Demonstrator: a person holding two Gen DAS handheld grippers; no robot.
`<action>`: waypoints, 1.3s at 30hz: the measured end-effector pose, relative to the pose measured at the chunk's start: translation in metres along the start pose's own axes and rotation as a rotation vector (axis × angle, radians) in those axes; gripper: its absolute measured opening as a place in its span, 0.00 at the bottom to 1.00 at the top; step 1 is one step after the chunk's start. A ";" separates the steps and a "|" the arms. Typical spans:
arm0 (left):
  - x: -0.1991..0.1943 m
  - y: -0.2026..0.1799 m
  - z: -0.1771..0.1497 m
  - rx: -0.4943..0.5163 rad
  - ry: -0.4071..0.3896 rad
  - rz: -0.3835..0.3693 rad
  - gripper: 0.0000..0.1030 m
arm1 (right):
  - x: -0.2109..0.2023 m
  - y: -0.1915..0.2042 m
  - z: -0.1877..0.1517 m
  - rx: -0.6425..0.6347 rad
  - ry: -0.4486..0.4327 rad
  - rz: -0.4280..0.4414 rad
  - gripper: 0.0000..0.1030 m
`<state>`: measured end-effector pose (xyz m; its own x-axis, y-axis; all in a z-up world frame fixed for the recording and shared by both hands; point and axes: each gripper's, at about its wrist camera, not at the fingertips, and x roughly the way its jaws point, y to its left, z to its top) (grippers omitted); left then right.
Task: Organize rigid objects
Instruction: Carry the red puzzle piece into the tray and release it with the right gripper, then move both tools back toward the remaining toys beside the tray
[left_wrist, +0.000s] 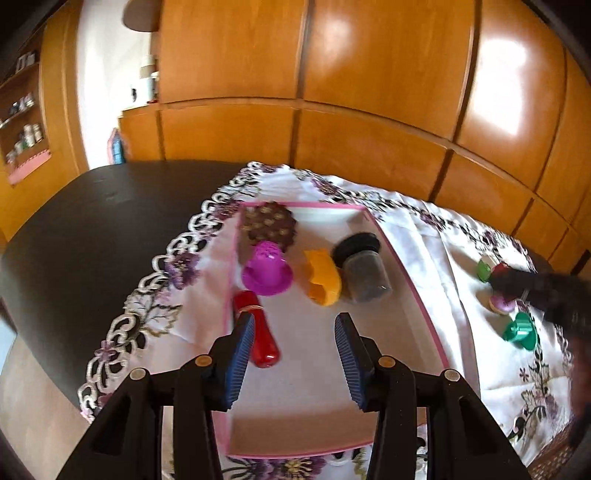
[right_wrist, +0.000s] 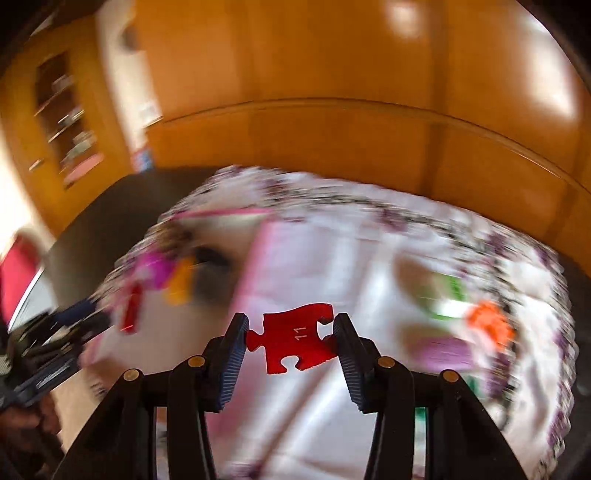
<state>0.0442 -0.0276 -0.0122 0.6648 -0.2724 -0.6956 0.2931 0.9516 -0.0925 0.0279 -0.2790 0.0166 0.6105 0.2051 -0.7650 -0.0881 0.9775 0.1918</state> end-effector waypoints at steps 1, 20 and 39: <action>-0.002 0.004 0.001 -0.009 -0.005 0.005 0.45 | 0.006 0.015 0.000 -0.033 0.020 0.035 0.46; -0.001 0.049 -0.007 -0.100 0.005 0.063 0.48 | 0.140 0.060 0.022 -0.182 0.215 -0.141 0.48; -0.014 0.018 0.002 -0.005 -0.025 0.043 0.53 | 0.018 0.022 0.041 -0.038 -0.063 -0.138 0.54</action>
<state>0.0415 -0.0066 -0.0026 0.6936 -0.2342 -0.6812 0.2606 0.9632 -0.0659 0.0689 -0.2556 0.0321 0.6666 0.0661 -0.7425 -0.0285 0.9976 0.0632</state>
